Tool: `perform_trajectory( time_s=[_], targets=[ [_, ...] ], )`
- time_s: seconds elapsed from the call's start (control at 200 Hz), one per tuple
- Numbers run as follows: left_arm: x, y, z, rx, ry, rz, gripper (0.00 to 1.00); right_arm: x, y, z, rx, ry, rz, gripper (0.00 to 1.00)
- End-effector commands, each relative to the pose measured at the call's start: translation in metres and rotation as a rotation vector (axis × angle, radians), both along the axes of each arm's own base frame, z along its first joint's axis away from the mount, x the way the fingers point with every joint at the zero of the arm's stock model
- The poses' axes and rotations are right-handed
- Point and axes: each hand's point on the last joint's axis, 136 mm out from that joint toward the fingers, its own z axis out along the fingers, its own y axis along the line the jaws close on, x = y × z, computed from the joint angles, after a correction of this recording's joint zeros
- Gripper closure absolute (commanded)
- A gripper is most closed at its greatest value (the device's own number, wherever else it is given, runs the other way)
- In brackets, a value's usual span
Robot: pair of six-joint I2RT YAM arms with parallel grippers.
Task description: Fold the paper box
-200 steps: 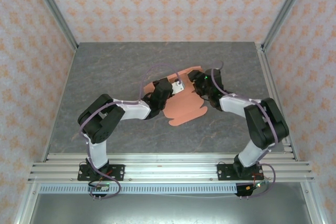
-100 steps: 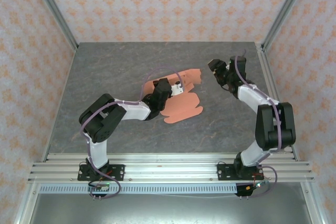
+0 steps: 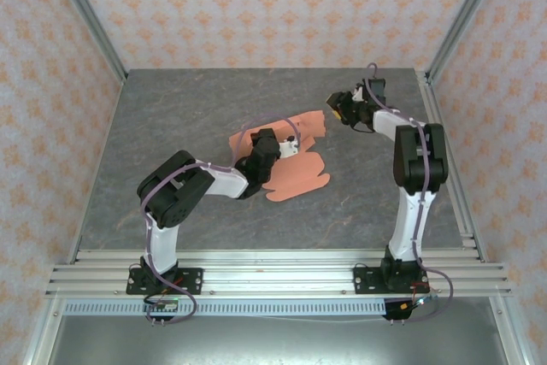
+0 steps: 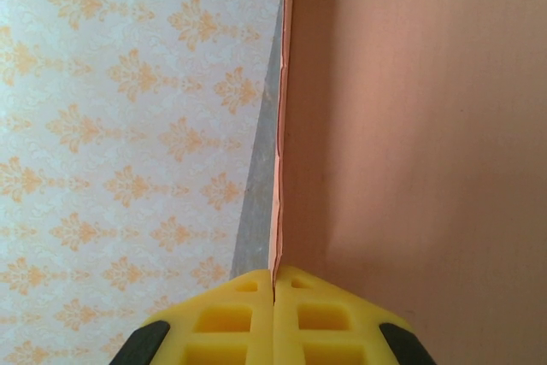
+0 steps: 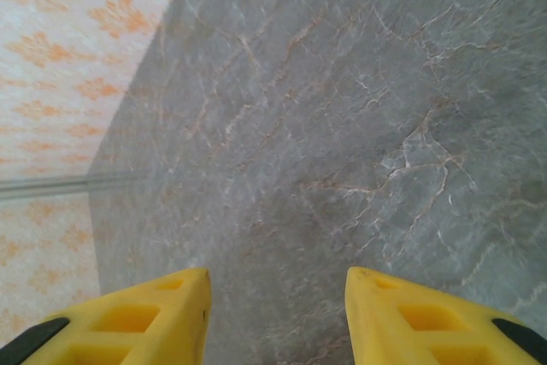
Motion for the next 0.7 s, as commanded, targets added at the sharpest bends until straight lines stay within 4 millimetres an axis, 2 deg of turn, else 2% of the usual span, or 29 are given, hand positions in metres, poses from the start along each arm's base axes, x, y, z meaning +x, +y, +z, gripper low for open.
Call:
perform_trajectory(
  time_s=[0.0,0.09,0.205,0.445,0.691],
  targets=[
    [-0.003,0.001,0.000,0.022,-0.018,0.010,1.00,0.008,0.010,-0.003,0.021,0.016,0.104,0.55],
    [-0.003,0.001,0.002,0.024,-0.022,0.008,1.00,0.010,0.019,-0.015,0.034,0.049,0.152,0.58],
    [-0.002,0.000,0.001,0.025,-0.022,0.011,1.00,0.004,0.033,-0.019,0.051,0.052,0.207,0.58],
    [-0.001,0.000,-0.003,0.038,-0.014,0.016,1.00,-0.013,0.058,-0.009,0.174,0.020,0.288,0.58],
    [0.001,-0.002,-0.007,0.040,-0.009,0.022,1.00,-0.038,0.064,0.000,0.186,-0.011,0.317,0.58]
  ],
)
